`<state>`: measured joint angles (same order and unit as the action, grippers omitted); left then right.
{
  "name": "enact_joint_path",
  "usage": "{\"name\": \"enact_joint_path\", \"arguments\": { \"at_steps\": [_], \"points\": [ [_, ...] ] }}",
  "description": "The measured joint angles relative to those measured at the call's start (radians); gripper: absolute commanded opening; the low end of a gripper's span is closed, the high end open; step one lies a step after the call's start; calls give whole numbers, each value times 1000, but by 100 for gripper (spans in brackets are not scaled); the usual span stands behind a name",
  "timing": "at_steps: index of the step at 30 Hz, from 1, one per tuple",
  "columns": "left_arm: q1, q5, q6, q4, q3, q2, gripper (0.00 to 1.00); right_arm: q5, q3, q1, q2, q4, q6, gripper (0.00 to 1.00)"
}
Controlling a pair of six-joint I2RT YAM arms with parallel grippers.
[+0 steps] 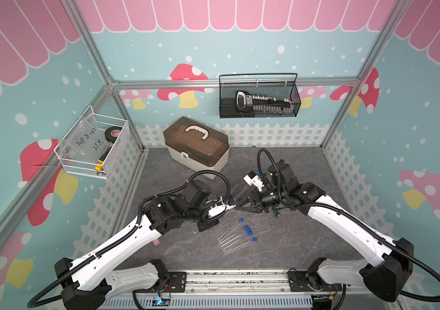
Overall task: Remove stoppers from test tubes
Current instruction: Open the stopper on the test tube, then place the test tube at the center of the board, then place the stopper at the center of the board.
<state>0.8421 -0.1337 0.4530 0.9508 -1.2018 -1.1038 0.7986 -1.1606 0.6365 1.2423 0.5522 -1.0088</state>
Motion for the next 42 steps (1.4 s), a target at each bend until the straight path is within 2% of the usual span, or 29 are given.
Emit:
{"name": "enact_joint_path", "arguments": {
  "at_steps": [6,11,15,19,23,26,29,32,35,42],
  "points": [
    [4,-26,-4,-88,0,-2,0,-95,1,-22,-74,27,16,0],
    [4,-32,-7,-107,0,-2,0,-121,2,-36,-80,44,27,0],
    [4,-40,-11,-150,3,-3,0,-50,62,-92,-124,-48,-24,0],
    [3,-32,-11,-45,40,8,0,-22,116,-185,-146,-172,-99,0],
    [3,-26,-11,19,63,6,0,33,120,-203,-145,-248,-138,0],
    [3,-10,-13,29,63,3,0,46,108,-217,-136,-186,-101,0],
    [3,22,-48,19,70,-23,0,5,53,-221,-70,-11,6,0],
    [3,48,-118,-19,81,-99,0,-54,66,-224,-11,98,91,0],
    [4,64,-190,-102,85,-235,0,-106,132,-234,11,152,149,0],
    [13,67,-235,-311,24,-571,0,-182,344,-271,44,139,181,0]
  ]
}}
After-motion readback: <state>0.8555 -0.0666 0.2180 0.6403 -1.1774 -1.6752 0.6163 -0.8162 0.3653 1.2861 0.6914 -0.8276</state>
